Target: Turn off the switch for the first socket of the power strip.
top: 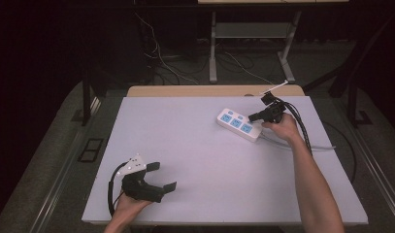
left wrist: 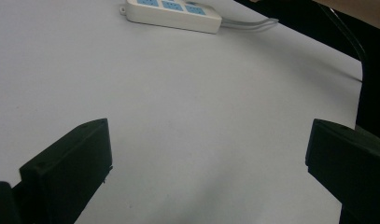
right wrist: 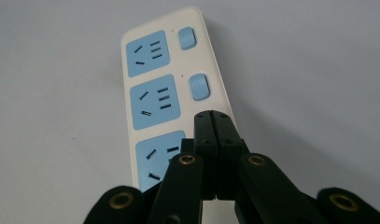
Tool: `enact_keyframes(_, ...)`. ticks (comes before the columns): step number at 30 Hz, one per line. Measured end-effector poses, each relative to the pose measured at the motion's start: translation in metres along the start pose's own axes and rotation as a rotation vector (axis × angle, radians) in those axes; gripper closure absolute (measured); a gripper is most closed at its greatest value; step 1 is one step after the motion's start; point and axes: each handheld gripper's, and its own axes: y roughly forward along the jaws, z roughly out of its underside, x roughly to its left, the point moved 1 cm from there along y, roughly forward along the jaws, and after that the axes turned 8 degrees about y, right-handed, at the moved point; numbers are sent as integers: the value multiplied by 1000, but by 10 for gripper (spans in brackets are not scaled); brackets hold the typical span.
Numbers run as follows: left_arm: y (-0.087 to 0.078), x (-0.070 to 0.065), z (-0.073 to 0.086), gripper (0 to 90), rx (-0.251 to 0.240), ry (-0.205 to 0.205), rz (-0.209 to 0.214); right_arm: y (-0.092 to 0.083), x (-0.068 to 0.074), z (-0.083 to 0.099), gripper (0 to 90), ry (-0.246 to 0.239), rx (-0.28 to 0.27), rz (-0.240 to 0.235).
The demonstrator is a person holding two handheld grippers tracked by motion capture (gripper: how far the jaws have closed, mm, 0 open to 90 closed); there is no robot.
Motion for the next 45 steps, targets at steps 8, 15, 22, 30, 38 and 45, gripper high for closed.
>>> enact_keyframes(8,0,0,0,0,3,5,-1,6,-3,3,898,7,1,-11)
enact_keyframes(15,1,-1,0,0,11,16,2,6,-3,5,900,-7,-16,-13)
enact_keyframes(22,1,-2,0,0,12,18,3,6,-3,7,900,-15,-30,-9)
enact_keyframes(30,1,-2,0,0,15,20,6,5,-4,9,900,-9,-39,-4)
enact_keyframes(38,1,-3,0,0,18,27,8,6,-3,9,900,-8,-35,3)
enact_keyframes(45,0,-2,0,0,15,29,7,6,-2,9,900,-18,-34,11)
